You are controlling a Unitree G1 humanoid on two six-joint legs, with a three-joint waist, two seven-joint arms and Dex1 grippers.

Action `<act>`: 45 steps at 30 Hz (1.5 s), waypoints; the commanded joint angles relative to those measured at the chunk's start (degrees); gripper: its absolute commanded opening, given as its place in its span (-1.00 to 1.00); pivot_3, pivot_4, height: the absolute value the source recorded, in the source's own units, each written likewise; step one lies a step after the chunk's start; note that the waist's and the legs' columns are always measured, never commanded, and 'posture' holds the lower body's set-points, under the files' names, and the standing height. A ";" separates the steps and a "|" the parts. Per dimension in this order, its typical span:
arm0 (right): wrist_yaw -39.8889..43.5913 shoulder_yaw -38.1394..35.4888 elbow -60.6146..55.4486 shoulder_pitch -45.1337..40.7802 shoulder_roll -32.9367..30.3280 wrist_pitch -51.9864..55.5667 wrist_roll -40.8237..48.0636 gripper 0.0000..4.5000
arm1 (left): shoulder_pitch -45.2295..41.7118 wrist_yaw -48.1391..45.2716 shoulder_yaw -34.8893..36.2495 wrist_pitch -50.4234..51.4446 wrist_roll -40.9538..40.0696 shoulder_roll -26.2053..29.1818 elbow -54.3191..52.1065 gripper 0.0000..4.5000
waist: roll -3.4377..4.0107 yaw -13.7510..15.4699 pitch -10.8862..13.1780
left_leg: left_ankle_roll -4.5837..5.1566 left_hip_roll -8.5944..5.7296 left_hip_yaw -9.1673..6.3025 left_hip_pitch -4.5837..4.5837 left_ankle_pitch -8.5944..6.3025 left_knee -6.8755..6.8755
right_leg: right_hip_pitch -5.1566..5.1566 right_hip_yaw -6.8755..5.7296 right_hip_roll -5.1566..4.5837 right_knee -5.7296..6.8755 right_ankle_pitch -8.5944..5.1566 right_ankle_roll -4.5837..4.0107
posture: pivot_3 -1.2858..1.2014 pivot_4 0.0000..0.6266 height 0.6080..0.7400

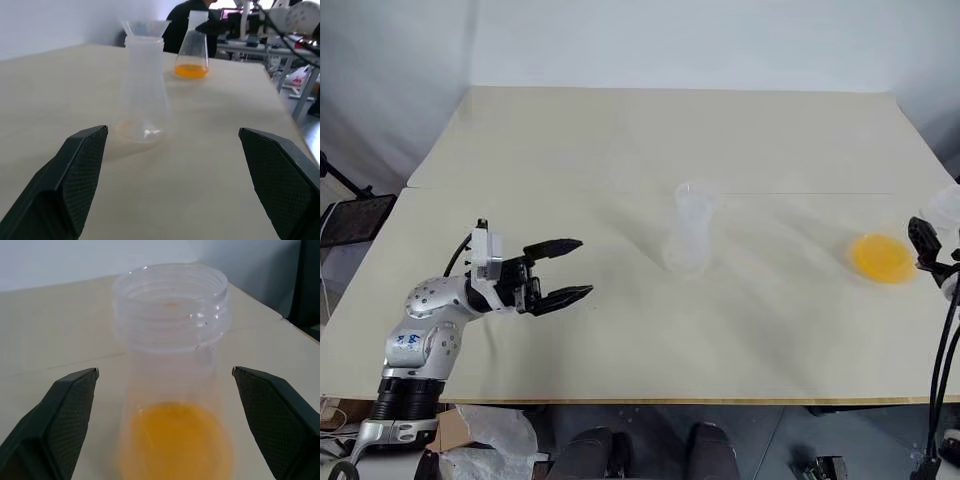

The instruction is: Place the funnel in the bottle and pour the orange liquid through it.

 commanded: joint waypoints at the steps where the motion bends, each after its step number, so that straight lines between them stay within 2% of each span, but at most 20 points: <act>1: 2.21 0.86 4.31 -4.26 -2.64 -3.96 -2.34 1.00 | 0.46 0.05 0.32 1.30 -2.54 -0.10 -3.73 0.97 | 0.00 0.02 0.00 | 0.00 0.00 0.01 0.00 0.00 0.00 | 0.00 0.00 0.00 0.01 0.00 0.00 | 0.03 -0.52 1.00; 13: 5.37 3.69 15.35 -12.79 -3.13 -10.00 -7.38 1.00 | 2.32 0.88 -0.27 2.06 -2.29 -0.38 -6.27 0.97 | 0.00 0.00 0.00 | -0.01 0.00 0.00 -0.02 0.01 0.00 | 0.00 -0.02 0.01 -0.04 0.00 0.00 | 0.03 -0.52 1.00; 17: 5.94 3.84 17.24 -14.45 -2.61 -11.92 -8.17 0.62 | 2.43 1.36 -0.18 1.89 -2.17 -0.40 -6.49 1.00 | 0.01 -0.06 0.00 | -0.01 0.01 0.01 -0.02 0.01 0.00 | 0.00 -0.02 0.01 -0.05 0.00 0.00 | 0.03 -0.52 1.00; 21: 6.73 3.78 17.54 -14.86 -1.93 -12.68 -8.31 0.11 | 2.68 1.67 -0.22 1.88 -2.11 -0.30 -6.81 1.00 | 0.01 -0.08 0.00 | -0.02 0.01 0.01 -0.03 0.01 0.00 | 0.00 -0.02 0.01 -0.05 0.00 0.00 | 0.03 -0.52 1.00; 23: 7.29 4.00 16.14 -14.59 -1.50 -12.78 -8.09 0.11 | 2.82 1.76 -0.22 1.85 -2.07 -0.19 -6.87 1.00 | 0.01 -0.09 0.00 | -0.02 0.01 0.01 -0.03 0.01 0.00 | 0.00 -0.02 0.01 -0.06 0.00 0.00 | 0.03 -0.52 1.00; 28: 8.78 7.55 2.31 -13.21 0.97 -10.65 -6.87 0.11 | 2.90 2.27 0.07 1.72 -1.91 -0.03 -6.63 1.00 | 0.08 -0.16 0.04 | -0.02 0.03 0.00 -0.03 0.01 0.00 | -0.01 -0.02 0.01 -0.06 0.00 0.00 | 0.03 -0.52 1.00; 35: 6.32 19.59 -17.88 -13.97 4.11 -7.44 -11.79 0.11 | 2.55 2.99 0.02 1.41 -1.64 -0.23 -5.98 1.00 | 0.23 -0.09 0.11 | -0.04 0.04 -0.02 -0.04 0.02 -0.01 | -0.04 -0.05 0.01 -0.05 0.00 0.00 | 0.03 -0.52 1.00; 38: 2.60 26.84 -24.80 -14.75 3.22 -3.95 -19.71 0.11 | 2.73 3.57 -0.21 1.16 -1.49 -0.72 -5.99 1.00 | 0.23 0.08 0.12 | -0.04 0.03 -0.04 -0.06 0.02 -0.01 | -0.05 -0.05 0.00 -0.05 0.00 0.00 | 0.03 -0.52 1.00; 45: -0.85 35.55 -29.40 -14.33 4.09 -10.63 -34.44 0.11 | 2.02 5.74 -0.73 -0.36 -0.93 -2.72 -6.13 1.00 | 0.22 0.11 0.12 | -0.05 -0.04 -0.22 -0.22 0.02 0.00 | -0.06 -0.26 -0.03 -0.10 0.00 0.01 | 0.03 -0.52 1.00</act>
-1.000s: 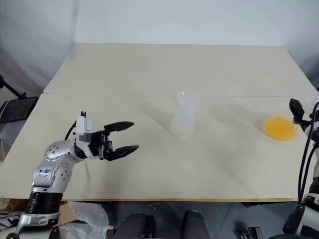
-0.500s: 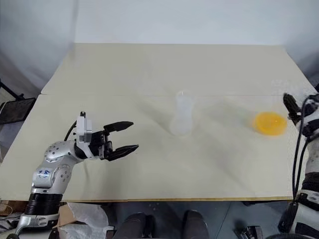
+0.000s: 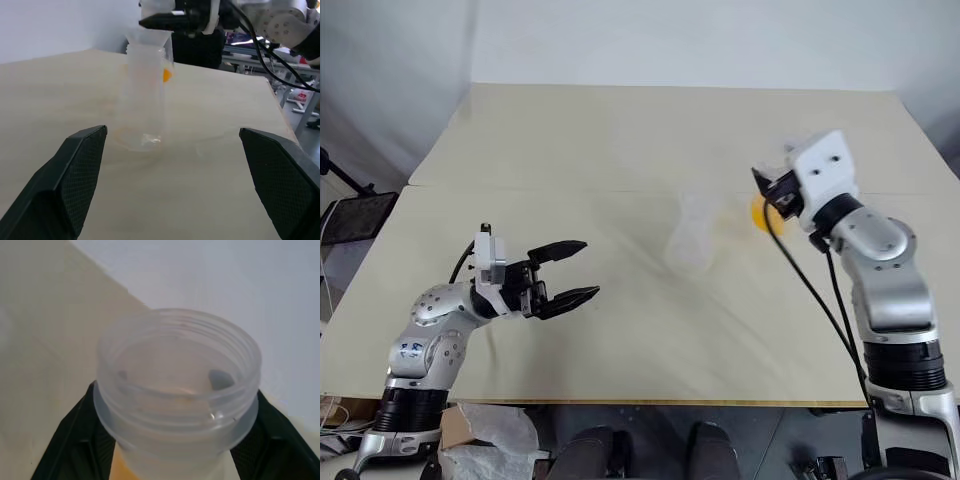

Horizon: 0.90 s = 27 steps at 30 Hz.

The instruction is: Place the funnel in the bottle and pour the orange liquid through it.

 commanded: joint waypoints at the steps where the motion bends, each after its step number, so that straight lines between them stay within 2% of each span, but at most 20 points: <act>1: -2.44 0.93 -3.54 -0.78 -0.62 -4.33 -6.39 0.11 | -0.68 0.95 -0.04 -1.05 0.03 -0.49 -1.70 1.00 | 0.00 -0.10 0.00 | 0.00 0.00 0.00 -0.01 0.00 0.00 | -0.01 -0.02 0.00 0.00 0.00 0.00 | 0.03 -0.52 1.00; 8: -3.51 6.79 -2.52 -0.59 -2.55 -11.28 -19.78 0.11 | -2.02 2.01 -0.84 -1.58 0.45 -1.87 -1.13 1.00 | 0.00 -0.21 0.00 | -0.01 0.03 0.01 -0.01 0.01 0.00 | -0.01 -0.06 0.03 -0.01 0.00 0.00 | 0.03 -0.52 1.00; 17: -5.79 9.42 -1.88 -2.88 -0.25 -13.56 -29.30 0.11 | -3.00 3.00 -2.17 -2.31 1.14 -3.40 -0.60 1.00 | -0.01 -0.24 0.00 | -0.02 0.04 0.00 -0.01 0.01 0.00 | -0.01 -0.08 0.04 -0.02 0.00 0.00 | 0.03 -0.52 1.00; 27: -7.51 10.87 -1.45 -3.71 -0.44 -18.26 -37.84 0.11 | -3.37 3.82 -2.95 -2.56 1.73 -4.52 -0.48 1.00 | -0.01 -0.23 0.01 | -0.02 0.03 -0.01 -0.02 0.01 0.00 | -0.01 -0.08 0.03 -0.03 0.00 0.00 | 0.03 -0.52 1.00</act>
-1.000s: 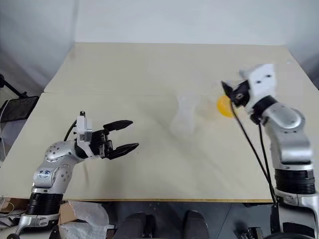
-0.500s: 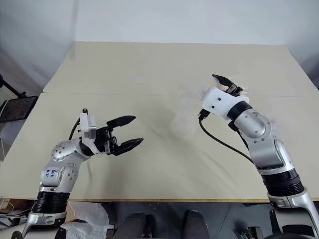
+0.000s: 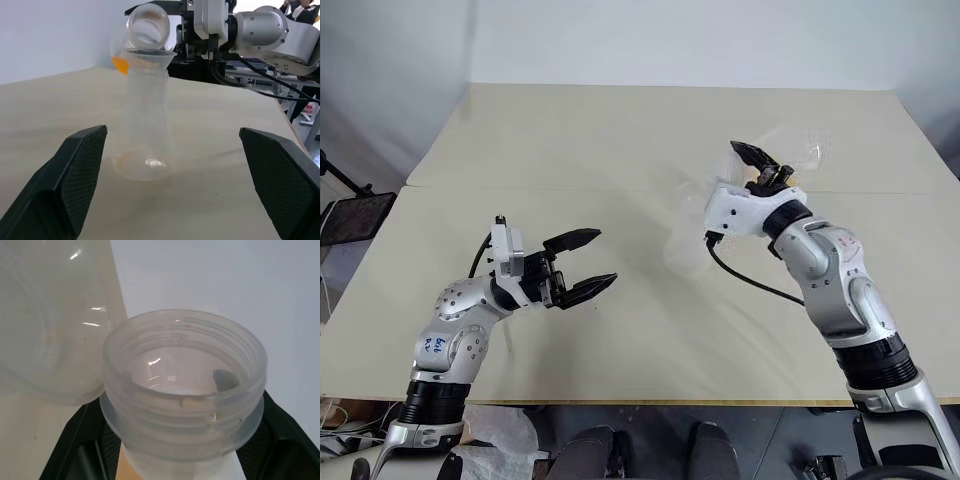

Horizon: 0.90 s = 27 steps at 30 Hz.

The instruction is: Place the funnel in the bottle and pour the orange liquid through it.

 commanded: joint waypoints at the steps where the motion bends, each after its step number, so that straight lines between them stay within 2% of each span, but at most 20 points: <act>1: -2.13 -0.44 -0.94 -1.59 -0.36 -2.76 -3.00 0.11 | -0.67 0.42 -0.38 -0.88 0.11 -0.54 -0.86 1.00 | 0.00 -0.03 0.00 | 0.00 0.00 0.00 0.00 0.00 0.00 | 0.00 0.00 0.00 0.00 0.00 0.00 | 0.03 -0.52 1.00; 13: -5.31 -0.41 1.36 -1.99 -1.15 -7.09 -10.17 0.11 | -0.32 0.99 -0.47 -0.86 0.50 -0.81 -1.32 1.00 | 0.00 -0.06 0.00 | 0.00 0.01 -0.01 0.00 0.00 0.00 | 0.00 0.00 0.00 0.00 0.00 0.00 | 0.03 -0.52 1.00; 27: -8.26 -1.41 2.04 -2.83 -1.95 -9.69 -14.63 0.11 | -0.25 1.14 -0.65 -0.72 0.34 -1.02 -1.44 1.00 | 0.00 -0.08 0.00 | -0.01 0.01 0.00 0.00 0.00 0.00 | 0.00 0.00 0.00 -0.01 0.00 0.00 | 0.03 -0.52 1.00</act>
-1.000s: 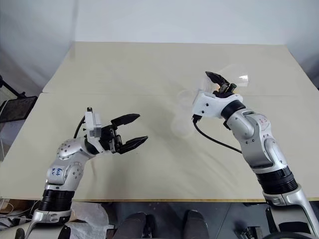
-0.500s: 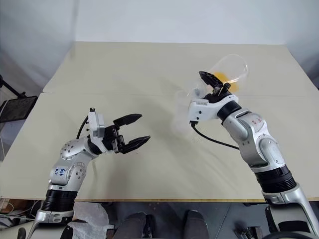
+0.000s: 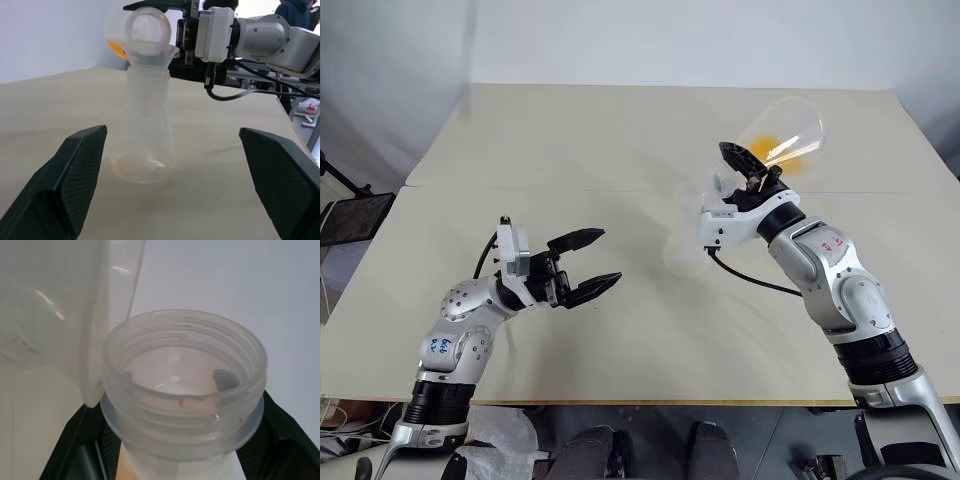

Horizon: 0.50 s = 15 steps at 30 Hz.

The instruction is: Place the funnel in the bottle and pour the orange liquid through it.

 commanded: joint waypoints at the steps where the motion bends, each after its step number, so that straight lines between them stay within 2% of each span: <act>1: -2.14 -2.67 -1.77 -2.36 -1.24 -0.92 -0.88 0.11 | -0.25 0.08 -0.09 -0.68 -0.28 -0.12 -1.42 1.00 | 0.00 0.00 0.00 | 0.00 0.00 0.00 0.00 0.00 0.00 | 0.00 0.00 0.00 0.00 0.00 0.00 | 0.03 -0.52 1.00; 15: -3.66 -2.51 -1.15 -2.68 -2.24 -2.35 -2.81 0.11 | 0.33 0.49 -0.44 -0.63 -0.37 -0.52 -1.90 1.00 | 0.00 -0.01 0.00 | 0.00 0.00 0.00 0.00 0.00 0.00 | 0.00 0.00 0.00 0.00 0.00 0.00 | 0.03 -0.52 1.00</act>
